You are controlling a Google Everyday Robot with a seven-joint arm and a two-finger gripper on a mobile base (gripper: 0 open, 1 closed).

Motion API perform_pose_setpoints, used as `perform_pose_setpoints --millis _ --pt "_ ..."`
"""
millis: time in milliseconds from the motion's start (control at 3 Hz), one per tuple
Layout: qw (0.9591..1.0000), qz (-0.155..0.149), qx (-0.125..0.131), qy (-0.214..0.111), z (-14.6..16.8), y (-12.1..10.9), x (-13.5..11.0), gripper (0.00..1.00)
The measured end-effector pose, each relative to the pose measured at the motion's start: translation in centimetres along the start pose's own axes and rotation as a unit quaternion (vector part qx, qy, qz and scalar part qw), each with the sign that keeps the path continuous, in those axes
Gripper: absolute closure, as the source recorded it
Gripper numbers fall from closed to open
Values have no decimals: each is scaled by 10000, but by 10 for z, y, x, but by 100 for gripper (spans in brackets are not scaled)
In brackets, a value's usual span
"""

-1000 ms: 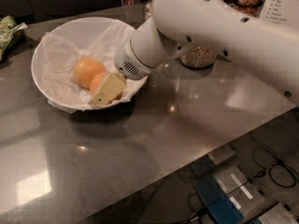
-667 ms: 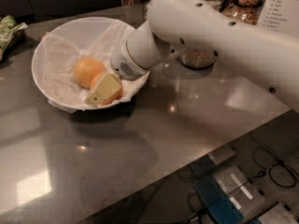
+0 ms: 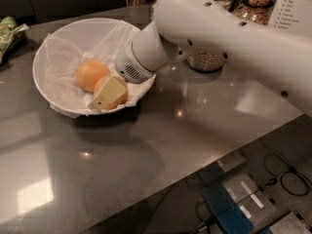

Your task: Pick orange from white bowl

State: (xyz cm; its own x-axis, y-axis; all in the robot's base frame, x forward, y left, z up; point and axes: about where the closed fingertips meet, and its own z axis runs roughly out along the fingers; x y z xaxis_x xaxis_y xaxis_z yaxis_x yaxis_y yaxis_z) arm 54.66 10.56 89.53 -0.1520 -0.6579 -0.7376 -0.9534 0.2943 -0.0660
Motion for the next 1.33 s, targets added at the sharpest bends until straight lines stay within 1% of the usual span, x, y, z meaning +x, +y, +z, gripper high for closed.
perform_pose_setpoints --millis 333,667,1000,1333 --pt "10000 -3 53 -1 -2 -4 -1 13" --pt "10000 -49 85 -5 0 -5 0 8" --pt "9998 -146 105 33 8 -6 1 7" --pt "9997 -179 118 74 16 -8 5 10"
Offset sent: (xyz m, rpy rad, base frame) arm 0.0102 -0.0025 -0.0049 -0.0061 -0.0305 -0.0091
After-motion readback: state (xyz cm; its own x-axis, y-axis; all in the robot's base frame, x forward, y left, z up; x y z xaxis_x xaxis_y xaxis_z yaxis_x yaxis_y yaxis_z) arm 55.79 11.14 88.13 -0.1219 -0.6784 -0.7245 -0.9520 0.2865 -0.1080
